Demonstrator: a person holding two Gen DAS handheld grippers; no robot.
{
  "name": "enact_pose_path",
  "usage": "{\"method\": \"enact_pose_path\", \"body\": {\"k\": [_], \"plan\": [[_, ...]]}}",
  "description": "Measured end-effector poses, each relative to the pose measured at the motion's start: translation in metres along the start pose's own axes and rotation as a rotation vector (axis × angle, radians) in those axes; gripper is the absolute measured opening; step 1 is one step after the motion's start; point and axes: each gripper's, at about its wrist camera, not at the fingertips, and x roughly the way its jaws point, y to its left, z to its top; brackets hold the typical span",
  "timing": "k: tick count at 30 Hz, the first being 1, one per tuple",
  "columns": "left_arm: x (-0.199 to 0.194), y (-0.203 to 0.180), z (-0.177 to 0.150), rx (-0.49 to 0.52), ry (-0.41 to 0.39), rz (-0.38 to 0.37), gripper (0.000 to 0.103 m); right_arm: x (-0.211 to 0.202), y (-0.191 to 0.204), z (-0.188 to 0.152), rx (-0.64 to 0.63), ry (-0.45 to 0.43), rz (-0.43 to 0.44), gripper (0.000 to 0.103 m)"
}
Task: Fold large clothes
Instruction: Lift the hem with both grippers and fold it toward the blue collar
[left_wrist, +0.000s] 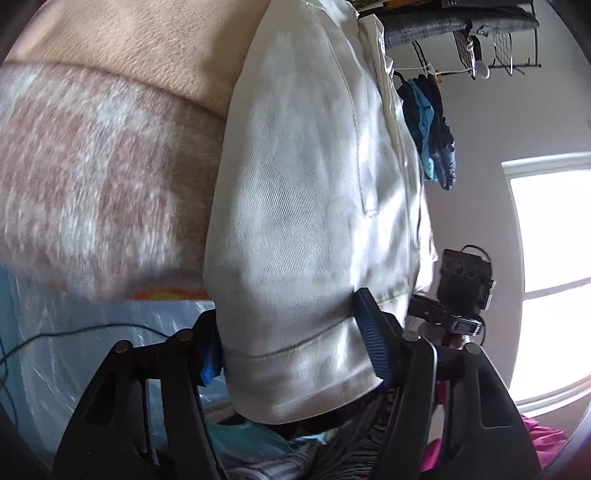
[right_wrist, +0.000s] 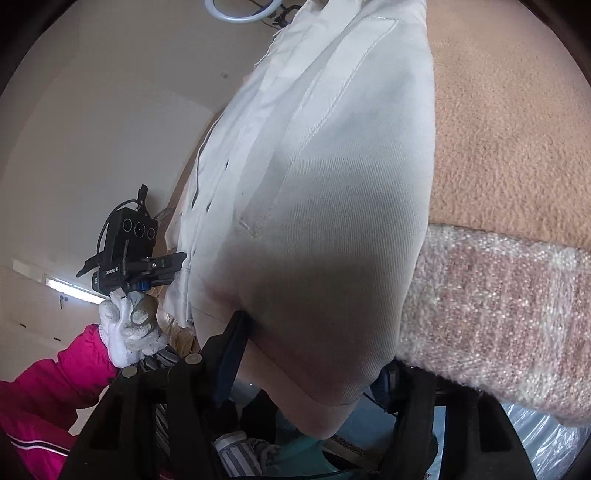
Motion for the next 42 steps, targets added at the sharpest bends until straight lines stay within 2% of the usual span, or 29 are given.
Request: {"method": "enact_pose_path", "body": {"k": [3,4,7,11,13,14,15,16,19,28,32,36,42], "plan": [[-0.005,-0.005,-0.004,0.016,0.002,0.006,0.053,-0.001,0.006,0.0,0.001,0.012,0.065,0.041],[-0.008,-0.006,-0.004,0.007,0.002,-0.011,0.052,0.0,0.01,-0.001,-0.001,0.011,0.089,0.04],[-0.017,-0.01,-0.008,-0.001,-0.021,-0.044,0.051,-0.004,0.015,0.001,-0.026,-0.006,0.146,0.039],[-0.011,-0.014,-0.01,0.035,-0.024,0.019,0.052,0.006,0.016,0.001,-0.035,0.007,0.109,0.043],[-0.014,-0.017,-0.011,0.029,-0.03,0.007,0.05,0.012,0.017,0.002,-0.021,0.019,0.09,0.043],[-0.017,-0.02,-0.011,0.027,-0.035,-0.004,0.044,0.009,0.02,0.003,-0.015,0.014,0.103,0.041],[-0.023,-0.024,-0.012,0.028,-0.044,-0.013,0.038,0.006,0.023,0.003,-0.012,0.004,0.127,0.037],[-0.025,-0.028,-0.013,0.03,-0.051,-0.016,0.037,0.0,0.028,0.003,-0.015,-0.011,0.149,0.032],[-0.04,-0.042,-0.012,0.039,-0.085,-0.049,0.036,-0.019,0.039,0.004,-0.03,-0.076,0.198,0.026],[-0.069,-0.069,0.014,-0.016,-0.162,-0.145,0.035,-0.067,0.045,0.021,0.022,-0.257,0.34,0.022],[-0.079,-0.083,0.041,-0.023,-0.218,-0.166,0.035,-0.075,0.063,0.044,-0.003,-0.305,0.302,0.021],[-0.074,-0.104,0.074,-0.007,-0.257,-0.133,0.035,-0.094,0.062,0.077,-0.005,-0.365,0.252,0.021],[-0.058,-0.11,0.121,-0.011,-0.286,-0.088,0.035,-0.09,0.044,0.122,0.092,-0.434,0.179,0.021]]}}
